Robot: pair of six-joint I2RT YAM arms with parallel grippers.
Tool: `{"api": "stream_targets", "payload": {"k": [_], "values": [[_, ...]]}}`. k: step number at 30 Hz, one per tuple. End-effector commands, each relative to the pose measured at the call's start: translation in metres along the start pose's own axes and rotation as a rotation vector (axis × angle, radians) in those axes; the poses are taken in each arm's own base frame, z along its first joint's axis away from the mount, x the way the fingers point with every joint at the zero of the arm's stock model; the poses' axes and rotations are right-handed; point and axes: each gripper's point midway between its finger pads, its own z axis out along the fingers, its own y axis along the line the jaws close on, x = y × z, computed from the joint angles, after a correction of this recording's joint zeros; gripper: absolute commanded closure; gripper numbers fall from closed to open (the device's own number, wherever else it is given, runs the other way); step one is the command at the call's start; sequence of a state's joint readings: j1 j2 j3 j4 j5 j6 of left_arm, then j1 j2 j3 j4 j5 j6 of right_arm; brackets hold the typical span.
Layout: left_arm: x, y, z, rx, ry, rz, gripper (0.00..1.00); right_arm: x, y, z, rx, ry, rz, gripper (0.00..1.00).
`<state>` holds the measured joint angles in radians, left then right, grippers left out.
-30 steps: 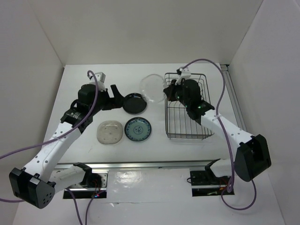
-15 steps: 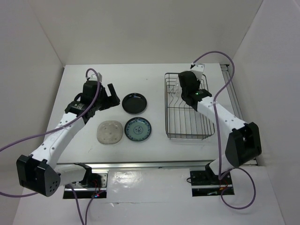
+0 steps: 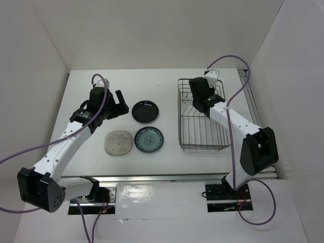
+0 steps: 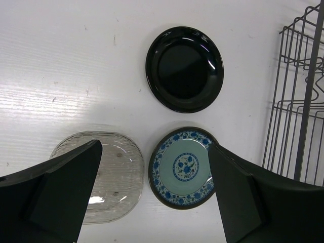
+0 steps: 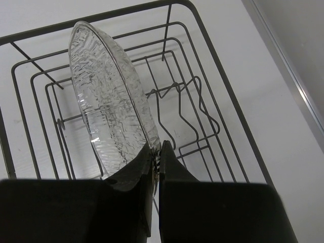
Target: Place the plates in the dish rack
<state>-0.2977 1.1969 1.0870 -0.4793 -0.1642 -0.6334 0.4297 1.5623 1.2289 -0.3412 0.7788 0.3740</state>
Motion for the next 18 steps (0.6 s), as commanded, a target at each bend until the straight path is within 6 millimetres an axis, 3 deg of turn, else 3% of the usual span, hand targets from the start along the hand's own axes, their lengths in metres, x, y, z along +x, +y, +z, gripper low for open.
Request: {"api": "stream_targets", "payload": {"k": [1,10,18], "values": [[-0.022,-0.008,-0.010,0.020,-0.066,-0.018,0.00,-0.012,0.009,-0.004,0.007,-0.034,0.035,1.00],[-0.022,-0.010,-0.011,0.028,-0.061,-0.018,0.00,-0.030,0.021,-0.014,-0.003,-0.073,0.078,1.00],[-0.022,-0.010,-0.011,0.037,-0.055,-0.023,0.00,-0.052,0.008,-0.023,0.065,-0.130,0.092,1.00]]}}
